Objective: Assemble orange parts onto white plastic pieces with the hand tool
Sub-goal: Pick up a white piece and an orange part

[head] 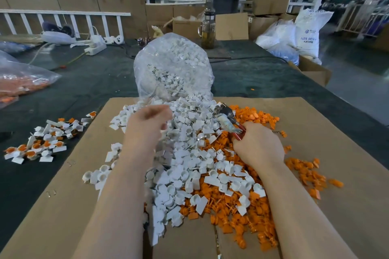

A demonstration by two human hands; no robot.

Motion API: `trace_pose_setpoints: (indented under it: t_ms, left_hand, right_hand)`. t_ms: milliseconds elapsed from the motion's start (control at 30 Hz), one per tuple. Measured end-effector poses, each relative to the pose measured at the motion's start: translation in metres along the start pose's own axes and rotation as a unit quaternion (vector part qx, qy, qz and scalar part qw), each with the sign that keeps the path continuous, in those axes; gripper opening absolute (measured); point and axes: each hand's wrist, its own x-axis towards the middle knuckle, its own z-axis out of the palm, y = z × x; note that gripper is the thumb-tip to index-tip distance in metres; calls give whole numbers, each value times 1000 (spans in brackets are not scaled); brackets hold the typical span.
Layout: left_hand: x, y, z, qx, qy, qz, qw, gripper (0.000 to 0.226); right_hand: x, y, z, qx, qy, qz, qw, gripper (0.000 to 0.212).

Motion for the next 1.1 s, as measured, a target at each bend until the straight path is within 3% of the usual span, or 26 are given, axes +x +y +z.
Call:
trace_pose_setpoints:
  t_ms: [133, 300, 467, 700, 933, 1100]
  left_hand:
    - [-4, -11, 19, 245, -29, 88, 965, 23]
    - [0, -19, 24, 343, -23, 102, 934, 28]
    - [-1, -19, 27, 349, -16, 128, 928, 9]
    - [-2, -17, 30, 305, 10, 174, 936, 14]
    - [-18, -6, 42, 139, -35, 145, 979, 13]
    - [-23, -5, 47, 56, -53, 102, 992, 9]
  right_hand:
    - [0, -1, 1, -18, 9, -1, 1000, 11]
    - [-1, -3, 2, -30, -5, -8, 1000, 13]
    - [-1, -2, -1, -16, -1, -18, 1000, 13]
    - [2, -1, -9, 138, 20, -24, 990, 13]
    - [-2, -10, -12, 382, -9, -37, 924, 12]
    - [-4, -15, -11, 460, 0, -76, 885, 6]
